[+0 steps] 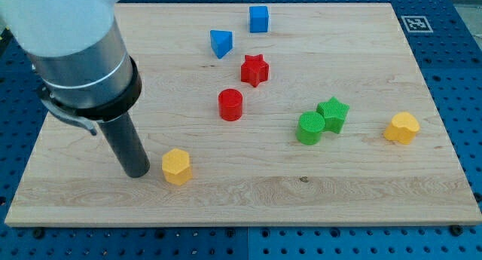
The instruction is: Move the yellow hexagon diagonally below the red circle
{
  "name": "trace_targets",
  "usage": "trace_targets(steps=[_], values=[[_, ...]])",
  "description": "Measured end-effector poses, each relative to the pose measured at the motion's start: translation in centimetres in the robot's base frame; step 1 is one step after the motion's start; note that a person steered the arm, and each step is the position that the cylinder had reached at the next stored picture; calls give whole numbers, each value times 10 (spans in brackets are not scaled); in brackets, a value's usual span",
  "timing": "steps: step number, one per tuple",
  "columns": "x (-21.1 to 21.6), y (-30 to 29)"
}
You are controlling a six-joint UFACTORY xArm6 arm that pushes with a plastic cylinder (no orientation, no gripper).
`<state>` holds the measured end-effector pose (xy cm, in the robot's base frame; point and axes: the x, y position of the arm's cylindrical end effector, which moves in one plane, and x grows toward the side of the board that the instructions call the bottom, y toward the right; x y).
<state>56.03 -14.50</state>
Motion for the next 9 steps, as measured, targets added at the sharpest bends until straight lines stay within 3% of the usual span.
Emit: trace_targets(steps=[1, 7, 9], values=[[15, 9], [7, 91], [-6, 75]])
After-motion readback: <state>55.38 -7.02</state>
